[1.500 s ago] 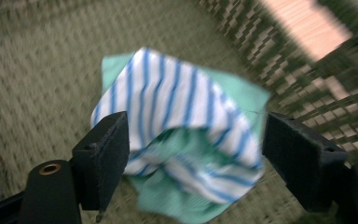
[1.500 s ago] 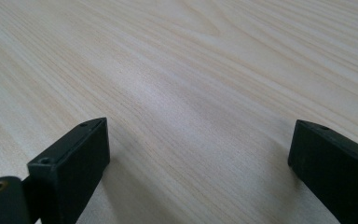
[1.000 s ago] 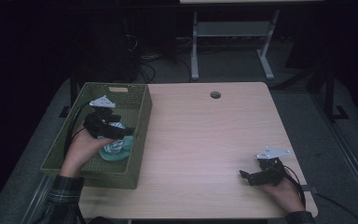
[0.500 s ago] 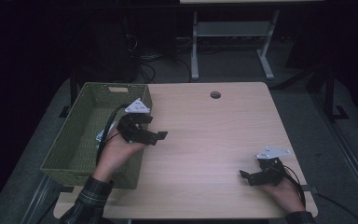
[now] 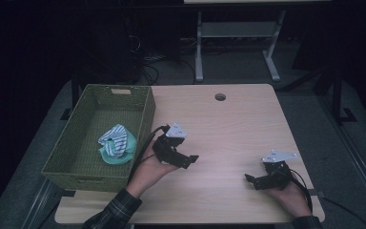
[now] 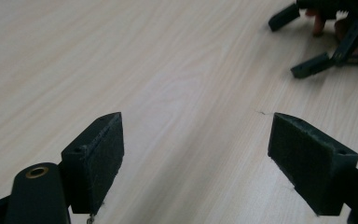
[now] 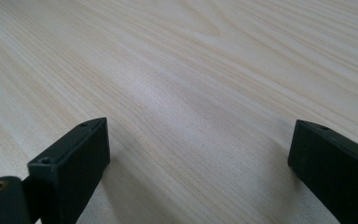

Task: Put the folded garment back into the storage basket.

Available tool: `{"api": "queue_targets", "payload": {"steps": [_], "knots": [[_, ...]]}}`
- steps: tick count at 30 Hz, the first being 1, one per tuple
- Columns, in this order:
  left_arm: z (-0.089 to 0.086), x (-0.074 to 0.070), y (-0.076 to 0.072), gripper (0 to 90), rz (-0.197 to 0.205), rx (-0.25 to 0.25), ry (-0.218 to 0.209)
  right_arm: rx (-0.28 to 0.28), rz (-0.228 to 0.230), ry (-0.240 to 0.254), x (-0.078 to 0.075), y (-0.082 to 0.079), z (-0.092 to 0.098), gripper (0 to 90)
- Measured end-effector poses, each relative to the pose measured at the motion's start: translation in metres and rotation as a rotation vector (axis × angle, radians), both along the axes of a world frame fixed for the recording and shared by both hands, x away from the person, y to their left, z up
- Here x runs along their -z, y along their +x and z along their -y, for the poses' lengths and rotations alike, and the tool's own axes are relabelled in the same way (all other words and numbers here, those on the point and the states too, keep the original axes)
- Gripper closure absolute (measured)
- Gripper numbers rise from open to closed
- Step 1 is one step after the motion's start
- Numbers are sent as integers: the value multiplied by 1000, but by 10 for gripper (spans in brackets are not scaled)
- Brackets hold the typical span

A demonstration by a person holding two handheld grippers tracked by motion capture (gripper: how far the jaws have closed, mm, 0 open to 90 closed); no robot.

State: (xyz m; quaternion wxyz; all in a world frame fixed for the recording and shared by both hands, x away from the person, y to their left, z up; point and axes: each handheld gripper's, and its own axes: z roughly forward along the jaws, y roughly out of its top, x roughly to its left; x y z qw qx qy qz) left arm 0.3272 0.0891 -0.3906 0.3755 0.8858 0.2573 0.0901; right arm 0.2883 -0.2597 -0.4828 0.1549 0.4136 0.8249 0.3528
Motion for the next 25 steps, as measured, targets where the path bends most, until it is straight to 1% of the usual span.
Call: {"api": "queue_targets", "payload": {"steps": [2,3,5,7,12,15,16,17,18,20,23,25], "knots": [[6,11,-1,170,-15,11,11,-1,1,-1,0,0,0,51],[7,15,-1,170,-17,11,16,-1,1,0,0,0,0,52],[10,25,-2,170,-12,7,16,0,1,-1,0,0,0,51],[10,33,-2,170,-19,1,13,-5,4,-4,0,0,0,51],[10,48,-2,170,-12,-23,13,-6,3,-3,0,0,0,51],[10,59,-1,170,-30,-25,30,-7,3,-3,0,0,0,51],[10,61,-1,170,-34,-24,30,-8,3,-3,0,0,0,52],[11,65,-1,170,-48,-19,39,-7,3,-3,0,0,0,51],[11,67,0,168,-50,-14,58,-8,3,-3,0,0,0,51],[13,72,0,163,-59,-9,73,-9,3,-3,0,0,0,51],[15,76,0,158,-60,-7,96,-9,3,-3,0,0,0,51],[16,77,0,151,-46,-6,106,-9,3,-3,0,0,0,51]]}}
